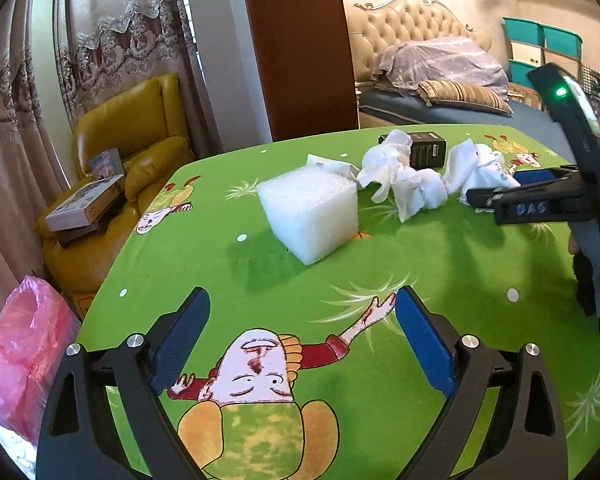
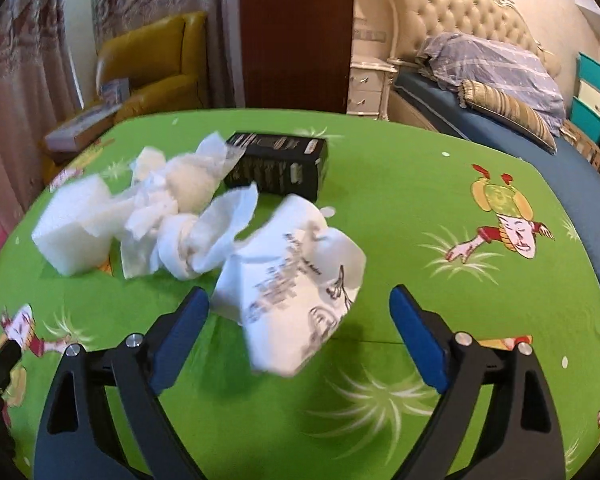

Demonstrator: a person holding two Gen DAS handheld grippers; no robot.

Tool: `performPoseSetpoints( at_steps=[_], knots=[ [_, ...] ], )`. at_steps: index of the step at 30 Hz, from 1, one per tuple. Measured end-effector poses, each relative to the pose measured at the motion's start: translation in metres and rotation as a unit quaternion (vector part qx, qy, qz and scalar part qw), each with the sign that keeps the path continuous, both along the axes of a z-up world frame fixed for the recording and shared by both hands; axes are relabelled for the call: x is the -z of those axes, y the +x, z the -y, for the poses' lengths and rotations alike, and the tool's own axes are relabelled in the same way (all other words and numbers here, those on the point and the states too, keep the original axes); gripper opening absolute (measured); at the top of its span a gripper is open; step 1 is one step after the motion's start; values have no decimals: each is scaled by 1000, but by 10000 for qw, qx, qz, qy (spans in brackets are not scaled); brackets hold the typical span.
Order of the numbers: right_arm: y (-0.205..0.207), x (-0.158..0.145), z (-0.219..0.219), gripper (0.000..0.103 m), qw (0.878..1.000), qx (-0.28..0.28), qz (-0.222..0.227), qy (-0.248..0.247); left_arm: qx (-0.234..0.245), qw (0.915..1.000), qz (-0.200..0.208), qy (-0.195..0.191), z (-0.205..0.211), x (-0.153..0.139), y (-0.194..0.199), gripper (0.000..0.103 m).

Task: Collect trash
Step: 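Grasp the crumpled printed white paper with the right gripper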

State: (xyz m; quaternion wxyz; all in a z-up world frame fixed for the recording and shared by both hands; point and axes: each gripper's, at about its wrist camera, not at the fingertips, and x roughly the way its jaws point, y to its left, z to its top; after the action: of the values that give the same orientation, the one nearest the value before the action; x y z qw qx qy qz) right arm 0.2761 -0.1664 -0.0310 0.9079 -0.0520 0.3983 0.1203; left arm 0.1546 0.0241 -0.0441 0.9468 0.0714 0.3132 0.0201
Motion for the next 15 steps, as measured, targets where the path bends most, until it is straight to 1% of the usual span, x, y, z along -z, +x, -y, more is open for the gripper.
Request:
performPoseSetpoints(
  at_steps=[1,3,6,7,11,12,15],
  knots=[
    [0,1,-2,80,10000,-75,4,-25,-1,10000,12,14,-1,-1,-1,89],
    [-5,0,-1,37,9999,-147,49,55,-3,10000,44,69,1,-1,-2,89],
    [-17,-4,9,37,9993,-102,143,339,26,9998,93,158,5,-1,-3,89],
    [-22,-6,12,37,9991,-129,184,351,58,9998,95,189,6,-1,-4,89],
    [-58,-15,23,36,9983,-257,521,86,235,9995,1,211,10,-1,-1,89],
    [-67,-17,29,36,9980,-251,582,60,311,9994,-27,165,11,-1,0,89],
    [-85,-20,47,36,9970,-103,759,-81,592,9969,-183,-477,17,-2,10,89]
  ],
)
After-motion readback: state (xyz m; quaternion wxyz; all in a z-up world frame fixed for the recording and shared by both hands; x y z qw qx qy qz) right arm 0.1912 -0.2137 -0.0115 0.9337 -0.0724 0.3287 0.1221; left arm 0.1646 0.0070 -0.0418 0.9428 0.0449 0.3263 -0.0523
